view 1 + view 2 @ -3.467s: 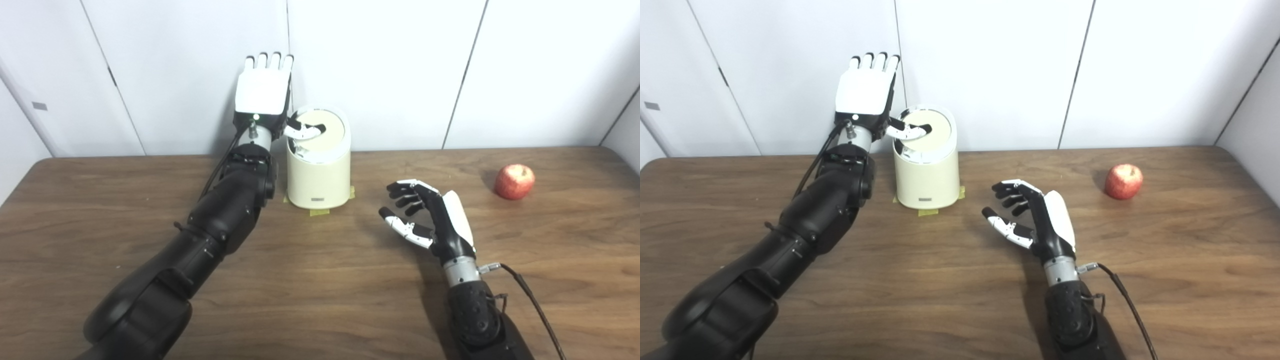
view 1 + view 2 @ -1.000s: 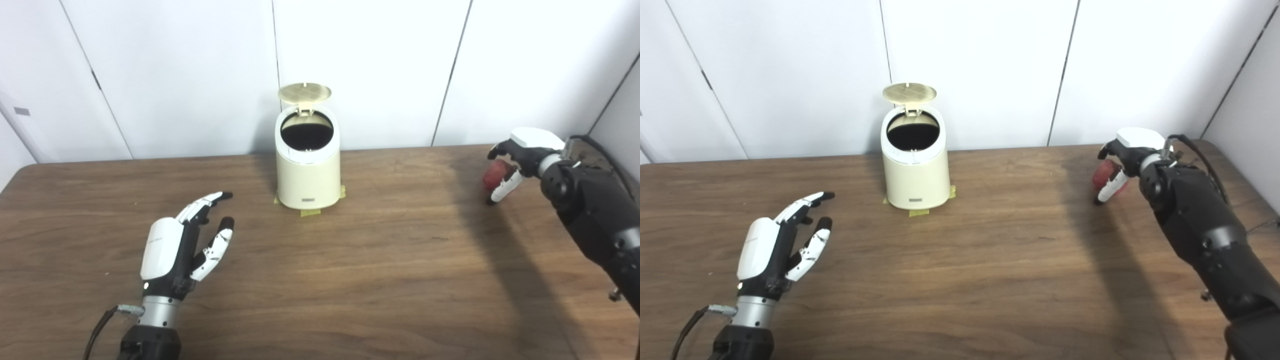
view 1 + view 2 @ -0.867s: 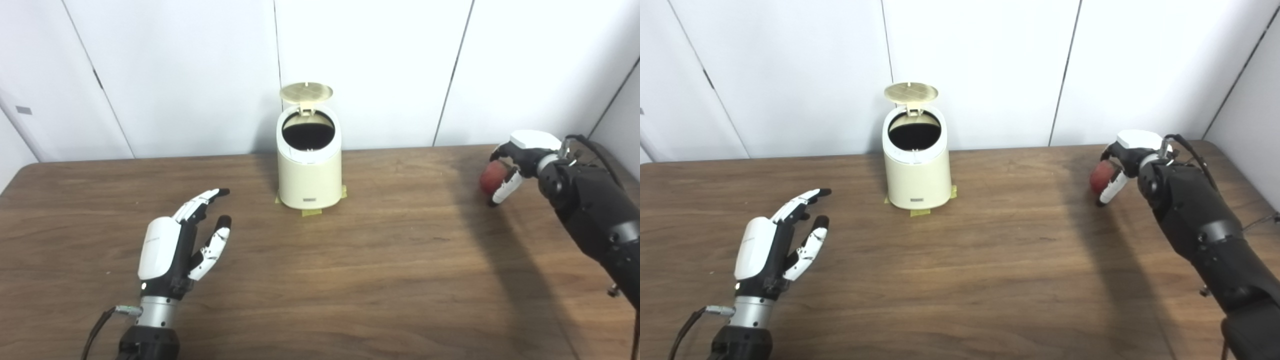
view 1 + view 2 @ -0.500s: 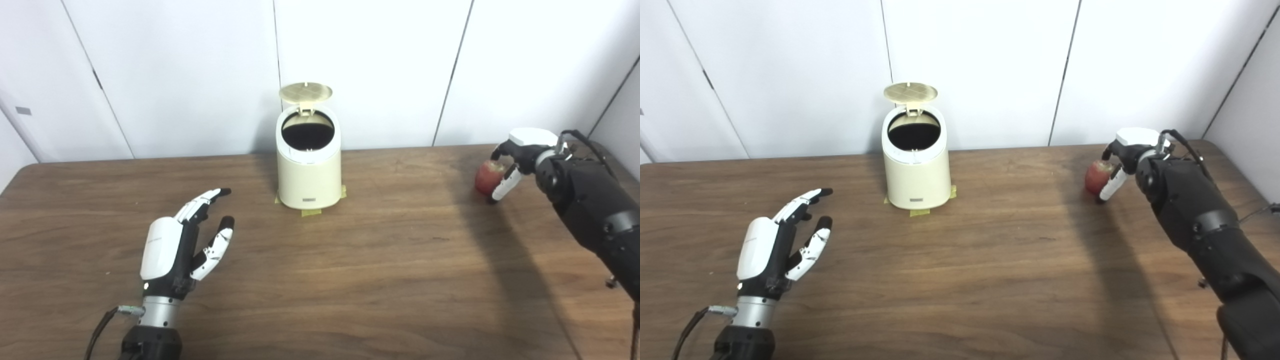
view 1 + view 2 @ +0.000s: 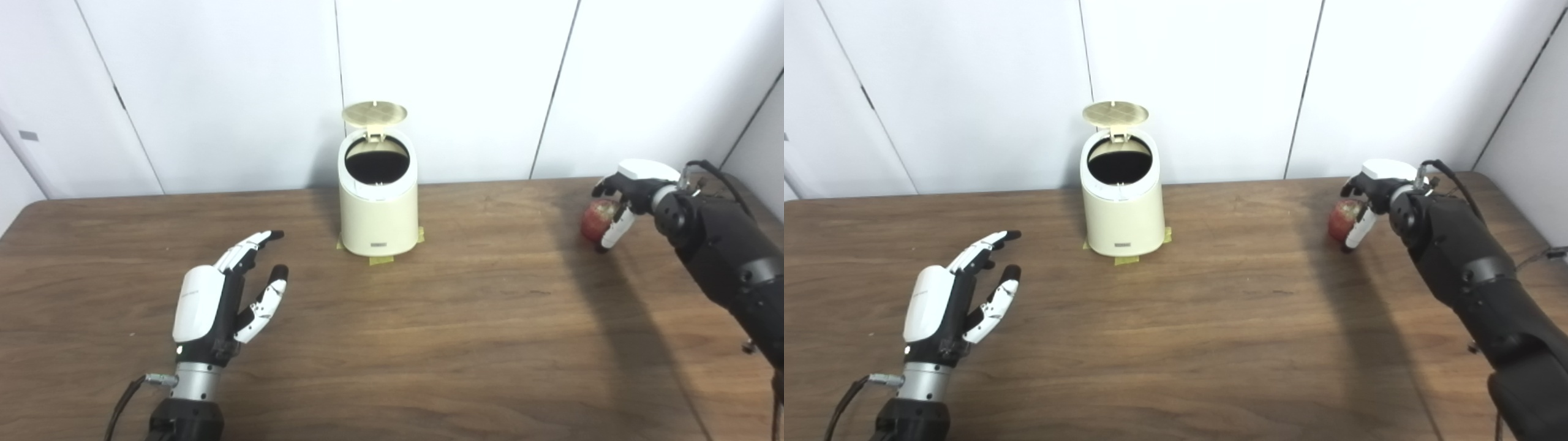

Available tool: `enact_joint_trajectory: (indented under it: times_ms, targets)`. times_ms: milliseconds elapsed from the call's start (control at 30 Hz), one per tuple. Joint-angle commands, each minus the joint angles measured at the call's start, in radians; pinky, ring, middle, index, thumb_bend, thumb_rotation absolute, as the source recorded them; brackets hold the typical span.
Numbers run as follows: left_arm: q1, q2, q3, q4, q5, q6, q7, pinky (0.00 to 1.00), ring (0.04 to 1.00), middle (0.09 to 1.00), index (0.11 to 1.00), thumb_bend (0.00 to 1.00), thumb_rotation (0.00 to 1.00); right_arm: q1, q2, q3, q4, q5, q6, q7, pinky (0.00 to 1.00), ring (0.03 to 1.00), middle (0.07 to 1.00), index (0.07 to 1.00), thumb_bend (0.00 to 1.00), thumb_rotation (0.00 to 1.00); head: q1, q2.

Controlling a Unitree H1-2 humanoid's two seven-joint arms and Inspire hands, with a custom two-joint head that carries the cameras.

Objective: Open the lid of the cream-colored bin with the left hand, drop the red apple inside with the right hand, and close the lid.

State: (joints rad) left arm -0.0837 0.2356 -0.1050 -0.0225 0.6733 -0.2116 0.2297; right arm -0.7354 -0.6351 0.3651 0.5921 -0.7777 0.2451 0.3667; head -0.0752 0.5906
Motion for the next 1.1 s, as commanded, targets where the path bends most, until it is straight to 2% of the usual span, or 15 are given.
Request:
enact_joint_trajectory:
  times_ms: [0,100,467,600,700,767,833,867,900,933,1000,1067]
  targets:
    - [-0.023,-0.007,-0.002,-0.014,0.002,-0.026,0.023,0.67,0.803,0.840,0.825,0.31,0.84,-0.053,-0.021,-0.017,-0.033,0.005,-0.007,-0.024,0.62,0.780,0.861,0.809,0.91,0.16,0.000,0.000]
    - [-0.023,-0.008,-0.002,-0.015,0.000,-0.026,0.023,0.67,0.802,0.840,0.824,0.31,0.82,-0.063,-0.016,-0.005,-0.009,0.003,-0.018,-0.035,0.63,0.788,0.870,0.815,0.90,0.16,0.001,0.001]
    - [-0.016,-0.010,0.001,-0.021,-0.020,-0.032,0.017,0.69,0.807,0.845,0.828,0.34,0.81,-0.083,-0.010,0.025,0.005,0.002,-0.009,0.017,0.61,0.790,0.858,0.802,0.90,0.17,0.006,0.006]
    - [-0.015,-0.007,0.001,-0.026,-0.017,-0.034,0.020,0.68,0.805,0.844,0.830,0.34,0.81,-0.097,-0.010,0.047,0.041,-0.006,-0.006,0.033,0.62,0.811,0.858,0.799,0.92,0.19,0.009,0.008]
    - [-0.013,-0.008,0.001,-0.030,-0.021,-0.032,0.016,0.69,0.806,0.844,0.832,0.35,0.80,-0.104,-0.007,0.060,0.060,-0.011,0.005,0.041,0.60,0.781,0.842,0.808,0.92,0.19,0.008,0.009]
    - [-0.012,-0.008,0.001,-0.032,-0.020,-0.031,0.015,0.68,0.805,0.845,0.832,0.34,0.80,-0.109,-0.005,0.069,0.078,-0.015,0.008,0.040,0.62,0.795,0.852,0.823,0.92,0.19,0.008,0.009]
    - [-0.012,-0.008,0.000,-0.031,-0.021,-0.035,0.016,0.68,0.803,0.844,0.830,0.34,0.79,-0.109,-0.006,0.078,0.079,-0.024,0.009,0.031,0.56,0.694,0.767,0.780,0.88,0.13,0.009,0.009]
    - [-0.013,-0.009,0.000,-0.029,-0.020,-0.038,0.020,0.68,0.803,0.843,0.830,0.34,0.79,-0.105,-0.005,0.082,0.079,-0.036,0.007,0.002,0.54,0.663,0.740,0.763,0.87,0.11,0.009,0.010]
    - [-0.013,-0.009,0.001,-0.027,-0.017,-0.039,0.023,0.68,0.800,0.841,0.828,0.35,0.79,-0.101,-0.002,0.084,0.088,-0.045,0.003,-0.039,0.40,0.499,0.589,0.603,0.67,0.05,0.008,0.009]
    - [-0.013,-0.009,0.001,-0.026,-0.015,-0.040,0.025,0.68,0.799,0.840,0.827,0.35,0.79,-0.099,0.000,0.084,0.097,-0.050,-0.001,-0.068,0.35,0.438,0.538,0.548,0.60,0.02,0.007,0.010]
    - [-0.012,-0.009,0.002,-0.029,-0.014,-0.034,0.022,0.68,0.800,0.842,0.830,0.35,0.79,-0.094,0.009,0.081,0.120,-0.060,-0.011,-0.145,0.32,0.407,0.453,0.509,0.54,0.00,0.006,0.010]
    - [-0.011,-0.009,0.002,-0.029,-0.015,-0.033,0.020,0.68,0.801,0.844,0.832,0.35,0.79,-0.093,0.011,0.081,0.133,-0.062,-0.021,-0.183,0.36,0.464,0.492,0.491,0.53,0.00,0.006,0.010]
